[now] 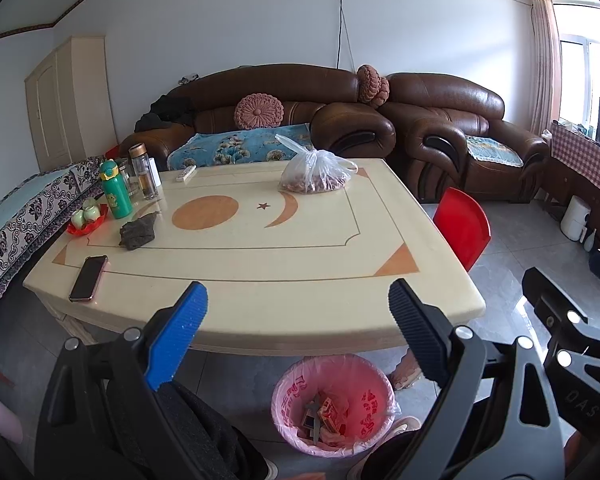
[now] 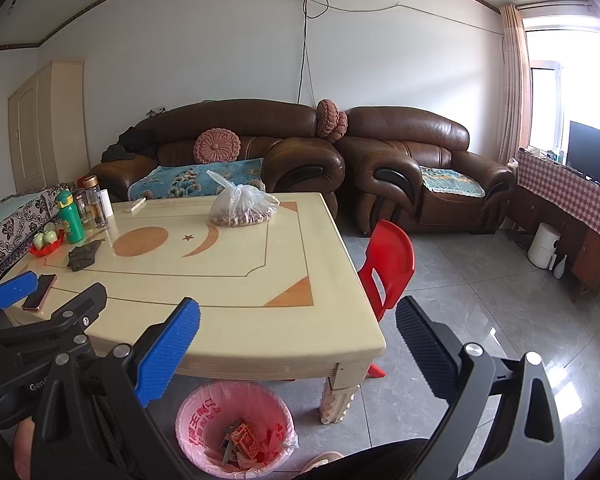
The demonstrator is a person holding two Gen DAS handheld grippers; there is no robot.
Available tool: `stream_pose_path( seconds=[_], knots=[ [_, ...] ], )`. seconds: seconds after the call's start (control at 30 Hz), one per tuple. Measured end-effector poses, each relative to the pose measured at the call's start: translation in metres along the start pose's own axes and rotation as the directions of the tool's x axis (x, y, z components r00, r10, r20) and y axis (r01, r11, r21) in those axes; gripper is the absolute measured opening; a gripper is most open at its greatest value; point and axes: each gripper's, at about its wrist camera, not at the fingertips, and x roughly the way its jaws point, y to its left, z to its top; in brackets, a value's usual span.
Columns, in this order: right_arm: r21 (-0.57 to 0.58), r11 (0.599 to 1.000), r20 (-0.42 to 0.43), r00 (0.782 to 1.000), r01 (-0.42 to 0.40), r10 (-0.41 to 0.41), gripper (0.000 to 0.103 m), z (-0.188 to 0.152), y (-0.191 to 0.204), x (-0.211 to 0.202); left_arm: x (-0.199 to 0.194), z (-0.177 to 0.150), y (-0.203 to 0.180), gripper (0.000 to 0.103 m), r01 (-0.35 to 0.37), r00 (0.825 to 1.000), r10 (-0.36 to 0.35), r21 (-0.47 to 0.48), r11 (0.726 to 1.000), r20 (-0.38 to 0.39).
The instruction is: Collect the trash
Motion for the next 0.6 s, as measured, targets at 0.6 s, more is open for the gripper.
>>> stream_pose_path(
  seconds=[0.6],
  knots=[
    [-0.004, 1.0, -0.003, 1.0, -0.001, 0.001, 0.096, 0.0003, 0.0023, 0.0016, 0.0007, 0.0, -0.0001, 0.09, 0.005, 1.0, -0.005, 0.004, 1.0, -0.001]
  ],
)
